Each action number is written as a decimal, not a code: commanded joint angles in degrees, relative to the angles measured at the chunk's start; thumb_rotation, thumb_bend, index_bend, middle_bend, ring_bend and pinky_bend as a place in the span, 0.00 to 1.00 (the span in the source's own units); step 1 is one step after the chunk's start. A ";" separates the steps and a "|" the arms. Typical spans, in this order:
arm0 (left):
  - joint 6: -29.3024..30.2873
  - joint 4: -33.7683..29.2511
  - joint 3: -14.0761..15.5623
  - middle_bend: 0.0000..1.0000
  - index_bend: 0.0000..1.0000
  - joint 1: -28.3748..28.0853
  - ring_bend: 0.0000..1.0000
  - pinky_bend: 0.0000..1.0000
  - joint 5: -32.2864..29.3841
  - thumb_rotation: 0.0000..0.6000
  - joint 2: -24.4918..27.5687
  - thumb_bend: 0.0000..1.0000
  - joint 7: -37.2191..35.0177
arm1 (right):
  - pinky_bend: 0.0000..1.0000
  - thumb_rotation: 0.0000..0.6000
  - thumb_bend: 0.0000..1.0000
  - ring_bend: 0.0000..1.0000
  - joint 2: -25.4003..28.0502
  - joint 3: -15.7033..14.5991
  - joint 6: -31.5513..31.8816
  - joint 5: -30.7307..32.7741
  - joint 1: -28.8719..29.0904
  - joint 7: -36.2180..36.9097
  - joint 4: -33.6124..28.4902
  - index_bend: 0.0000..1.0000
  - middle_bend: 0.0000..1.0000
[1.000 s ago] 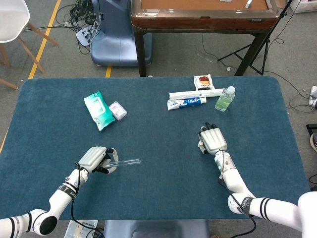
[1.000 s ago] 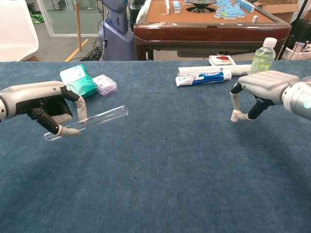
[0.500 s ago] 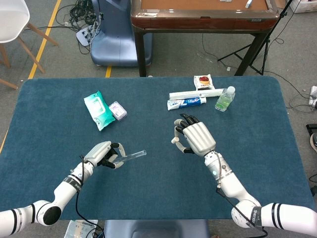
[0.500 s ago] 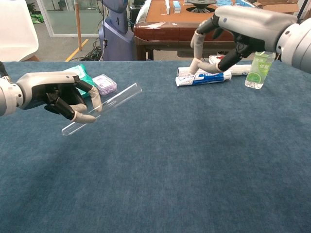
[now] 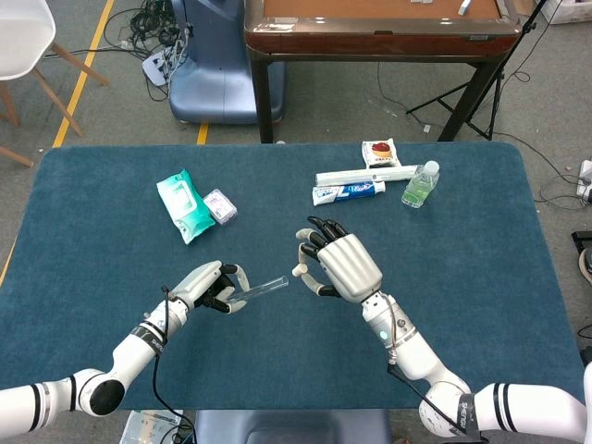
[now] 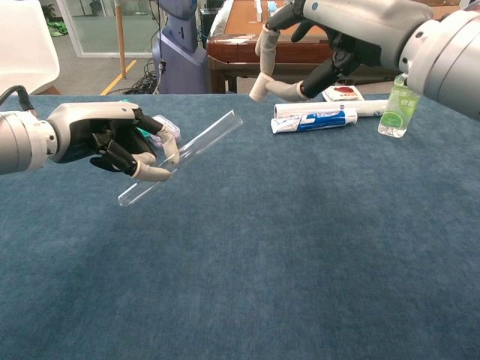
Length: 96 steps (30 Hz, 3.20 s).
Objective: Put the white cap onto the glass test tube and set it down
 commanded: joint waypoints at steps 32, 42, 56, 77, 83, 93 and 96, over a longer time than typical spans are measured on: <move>-0.38 0.56 0.07 0.93 0.65 -1.86 0.95 1.00 -2.30 1.00 -0.85 0.38 0.06 | 0.18 1.00 0.41 0.11 -3.10 -0.66 -0.30 1.19 1.14 -1.78 1.31 0.59 0.28; -0.56 0.77 0.05 0.93 0.65 -1.85 0.95 1.00 -2.21 1.00 -0.81 0.38 -0.66 | 0.18 1.00 0.41 0.11 -4.36 -0.73 -0.23 1.30 1.50 -2.02 2.36 0.59 0.28; -0.93 0.57 -0.57 0.93 0.65 -1.56 0.95 1.00 -1.97 1.00 0.39 0.38 -2.43 | 0.17 1.00 0.41 0.11 -6.37 -1.35 0.16 0.16 1.41 -1.14 3.87 0.59 0.28; -0.78 0.46 0.16 0.93 0.65 -2.40 0.95 1.00 -4.28 1.00 0.68 0.38 -0.08 | 0.12 1.00 0.41 0.10 -5.75 -2.14 -1.17 1.43 1.88 -4.80 3.23 0.59 0.28; -0.70 0.62 0.05 0.93 0.65 -2.26 0.95 1.00 -3.98 1.00 0.68 0.38 -0.50 | 0.04 1.00 0.40 0.06 -4.92 -2.19 -1.88 2.40 2.03 -5.47 2.49 0.41 0.23; -0.62 1.23 0.11 0.93 0.65 -1.70 0.95 1.00 -3.06 1.00 0.80 0.38 -1.45 | 0.00 1.00 0.22 0.01 -3.76 -2.27 -2.11 3.06 2.09 -6.02 1.22 0.28 0.18; -0.66 1.56 0.29 0.93 0.65 -1.60 0.95 1.00 -2.83 1.00 0.81 0.38 -1.46 | 0.00 1.00 0.20 0.01 -2.98 -2.24 -1.78 2.85 1.83 -5.69 0.55 0.28 0.18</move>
